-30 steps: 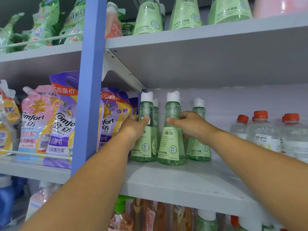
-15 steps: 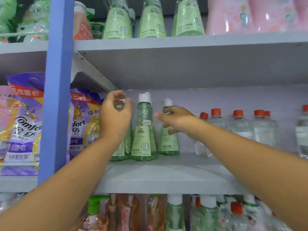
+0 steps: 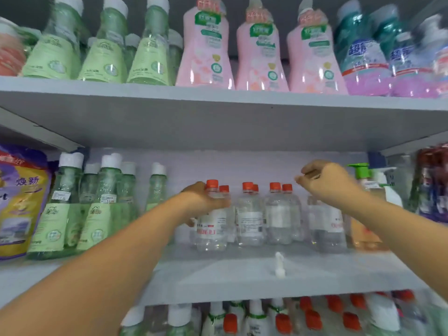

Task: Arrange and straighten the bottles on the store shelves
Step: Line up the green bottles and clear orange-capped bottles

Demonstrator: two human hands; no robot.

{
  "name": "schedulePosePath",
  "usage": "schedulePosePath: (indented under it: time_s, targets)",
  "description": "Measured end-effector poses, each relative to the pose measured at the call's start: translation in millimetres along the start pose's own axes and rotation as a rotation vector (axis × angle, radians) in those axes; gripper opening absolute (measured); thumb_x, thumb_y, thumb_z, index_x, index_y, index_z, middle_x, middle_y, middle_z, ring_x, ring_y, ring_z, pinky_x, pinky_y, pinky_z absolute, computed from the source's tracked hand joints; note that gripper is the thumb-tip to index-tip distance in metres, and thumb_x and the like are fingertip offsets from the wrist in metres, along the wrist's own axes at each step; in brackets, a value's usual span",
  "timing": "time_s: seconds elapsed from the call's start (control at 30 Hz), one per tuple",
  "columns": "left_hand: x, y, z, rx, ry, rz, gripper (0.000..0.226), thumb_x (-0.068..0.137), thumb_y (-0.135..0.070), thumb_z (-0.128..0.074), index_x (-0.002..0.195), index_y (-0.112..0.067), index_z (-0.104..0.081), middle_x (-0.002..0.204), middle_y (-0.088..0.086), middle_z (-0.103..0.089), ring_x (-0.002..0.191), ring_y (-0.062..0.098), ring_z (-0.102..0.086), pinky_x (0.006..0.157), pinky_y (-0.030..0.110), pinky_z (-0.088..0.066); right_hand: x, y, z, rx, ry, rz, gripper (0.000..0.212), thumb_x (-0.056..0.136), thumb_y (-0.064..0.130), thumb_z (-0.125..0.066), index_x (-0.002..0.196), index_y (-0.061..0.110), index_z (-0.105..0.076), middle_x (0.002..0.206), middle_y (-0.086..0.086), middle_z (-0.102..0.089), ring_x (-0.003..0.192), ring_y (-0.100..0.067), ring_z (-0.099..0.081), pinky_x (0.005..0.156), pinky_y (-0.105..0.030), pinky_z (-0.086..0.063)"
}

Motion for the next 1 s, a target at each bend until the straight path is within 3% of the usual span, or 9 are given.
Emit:
schedulePosePath:
  time_s: [0.07,0.17,0.23,0.37,0.57,0.77,0.83,0.93,1.0]
  targets:
    - [7,1,-7,0.024,-0.059,0.033,0.076,0.074,-0.063,-0.081,0.131,-0.024,-0.048,0.128,-0.001,-0.058,0.102,0.023,-0.063,0.075,0.042,-0.065,8,-22,19,-0.197,-0.035,0.035,0.045,0.088,0.040,-0.075,0.123,0.013,-0.067,0.119,-0.010,-0.067,0.103,-0.029,-0.064,0.082,-0.029,-0.044]
    - [8,0,-5,0.088,-0.157,0.045,0.085,0.076,-0.058,-0.081,0.145,-0.028,-0.041,0.128,-0.003,-0.054,0.092,0.017,-0.062,0.063,0.036,-0.065,10,-69,5,-0.353,0.196,-0.114,0.084,0.084,0.061,-0.073,0.148,0.015,-0.044,0.145,-0.016,-0.052,0.125,-0.035,-0.056,0.095,-0.037,-0.047]
    - [3,2,0,0.076,-0.181,0.049,0.074,0.075,-0.056,-0.080,0.137,-0.034,-0.046,0.120,-0.006,-0.055,0.086,0.013,-0.061,0.054,0.031,-0.062,4,-83,-14,-0.297,0.331,-0.146,0.093,0.078,0.069,-0.074,0.148,0.018,-0.040,0.136,-0.009,-0.057,0.114,-0.029,-0.060,0.082,-0.033,-0.049]
    - [-18,13,29,0.009,-0.265,0.052,0.047,0.068,-0.048,-0.088,0.101,-0.038,-0.055,0.105,-0.010,-0.061,0.082,0.016,-0.066,0.045,0.026,-0.054,5,-77,-26,-0.073,0.310,-0.084,0.083,0.074,0.054,-0.085,0.139,0.019,-0.048,0.096,0.007,-0.054,0.074,-0.002,-0.050,0.055,-0.022,-0.042]
    - [-58,39,78,0.017,-0.378,0.114,0.069,0.069,-0.043,-0.092,0.129,-0.039,-0.057,0.098,-0.007,-0.066,0.078,0.017,-0.070,0.050,0.031,-0.058,-15,-10,-69,0.221,0.450,0.013,0.051,0.067,0.045,-0.090,0.104,0.029,-0.060,0.097,0.009,-0.067,0.081,-0.010,-0.068,0.048,-0.025,-0.055]
    - [-72,65,115,0.078,-0.376,0.188,0.089,0.072,-0.041,-0.092,0.147,-0.029,-0.047,0.098,-0.009,-0.063,0.083,0.021,-0.070,0.054,0.035,-0.061,-49,81,-132,0.344,0.648,0.101,0.072,0.065,0.054,-0.089,0.124,0.030,-0.056,0.117,0.004,-0.066,0.097,-0.019,-0.071,0.072,-0.040,-0.066]
    - [-72,71,122,0.130,-0.373,0.204,0.094,0.074,-0.044,-0.090,0.152,-0.027,-0.041,0.097,-0.008,-0.060,0.083,0.023,-0.069,0.056,0.038,-0.063,-59,100,-146,0.329,0.676,0.137,0.061,0.068,0.055,-0.088,0.112,0.035,-0.050,0.104,0.014,-0.061,0.089,-0.011,-0.068,0.067,-0.033,-0.065]
    - [-68,75,125,0.247,-0.355,0.186,0.093,0.077,-0.054,-0.085,0.152,-0.030,-0.036,0.092,-0.011,-0.055,0.077,0.020,-0.069,0.053,0.035,-0.063,-61,106,-150,0.241,0.686,0.157,0.084,0.069,0.060,-0.084,0.139,0.035,-0.044,0.115,0.014,-0.054,0.087,-0.007,-0.063,0.057,-0.023,-0.061]
    - [-66,74,125,0.316,-0.345,0.158,0.090,0.077,-0.059,-0.082,0.150,-0.032,-0.036,0.091,-0.016,-0.053,0.070,0.013,-0.066,0.048,0.027,-0.058,-56,93,-142,0.193,0.668,0.122,0.097,0.067,0.061,-0.083,0.149,0.033,-0.038,0.124,0.009,-0.051,0.090,-0.013,-0.066,0.064,-0.028,-0.062]
Point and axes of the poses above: each hand's wrist, its own x-axis towards the middle knuckle, its own z-axis out of the back of the hand, y = z × x, the point moved 10 cm from there along x, towards the middle knuckle
